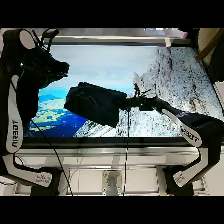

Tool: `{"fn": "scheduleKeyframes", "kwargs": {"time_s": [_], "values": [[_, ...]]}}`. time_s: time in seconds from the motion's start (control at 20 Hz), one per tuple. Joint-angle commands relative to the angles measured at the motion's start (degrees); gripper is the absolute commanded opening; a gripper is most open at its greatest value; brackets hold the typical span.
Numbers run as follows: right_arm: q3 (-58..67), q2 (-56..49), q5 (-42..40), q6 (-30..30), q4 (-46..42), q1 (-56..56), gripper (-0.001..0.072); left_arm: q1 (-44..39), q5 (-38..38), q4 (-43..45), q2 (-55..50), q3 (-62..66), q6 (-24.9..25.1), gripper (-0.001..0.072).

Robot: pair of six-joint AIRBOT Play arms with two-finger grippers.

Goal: Fold the clothes and pants, and hang the long-sleeved shirts on hangers.

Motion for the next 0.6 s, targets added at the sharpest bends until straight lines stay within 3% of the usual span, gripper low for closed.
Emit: {"fn": "scheduleKeyframes", "kwargs": {"time_s": [0.0, 0.3, 0.55], "values": [[5.9, 0.5, 5.9, 0.4, -7.0, -3.1, 0.0039, 0.0, 0.0, -0.2, 0.0, 0.0, 0.0, 0.0019], [7.4, 15.0, 18.1, 14.0, -37.5, -28.1, 0.0037, 0.1, 0.0, -0.1, 0.0, 0.0, 0.0, 0.0019], [7.3, 27.4, 27.7, 13.6, -47.4, -59.6, 0.0037, 0.1, 0.3, -0.1, 0.0, 0.0, 0.0, 0.0019]]}}
